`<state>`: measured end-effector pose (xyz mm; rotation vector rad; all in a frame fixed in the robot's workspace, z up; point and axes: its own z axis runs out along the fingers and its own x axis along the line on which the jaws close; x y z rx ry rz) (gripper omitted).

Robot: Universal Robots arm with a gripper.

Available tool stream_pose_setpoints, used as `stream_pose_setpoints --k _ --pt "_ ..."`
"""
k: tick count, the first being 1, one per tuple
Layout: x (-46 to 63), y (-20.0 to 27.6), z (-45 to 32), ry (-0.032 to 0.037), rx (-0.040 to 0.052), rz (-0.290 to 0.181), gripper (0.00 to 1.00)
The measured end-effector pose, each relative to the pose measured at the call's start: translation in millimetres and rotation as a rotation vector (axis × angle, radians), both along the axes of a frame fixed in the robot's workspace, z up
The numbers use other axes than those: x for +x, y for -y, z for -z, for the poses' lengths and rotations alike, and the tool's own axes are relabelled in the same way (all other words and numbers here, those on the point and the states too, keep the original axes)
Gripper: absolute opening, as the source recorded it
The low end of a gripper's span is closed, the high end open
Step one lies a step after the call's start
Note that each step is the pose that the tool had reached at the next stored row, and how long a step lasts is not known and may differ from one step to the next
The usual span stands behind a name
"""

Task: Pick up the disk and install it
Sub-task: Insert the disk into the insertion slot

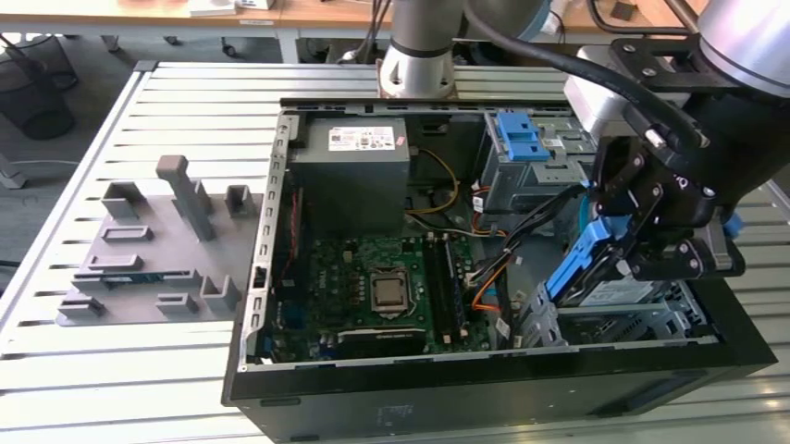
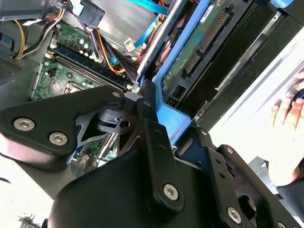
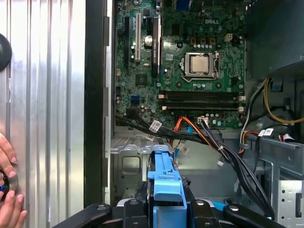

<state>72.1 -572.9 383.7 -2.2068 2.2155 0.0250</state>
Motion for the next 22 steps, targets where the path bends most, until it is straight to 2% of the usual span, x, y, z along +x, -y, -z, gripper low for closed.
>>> stream_pose_setpoints --k 22 --pt "0.2 0.0 19.1 0.0 0.0 0.0 0.36"
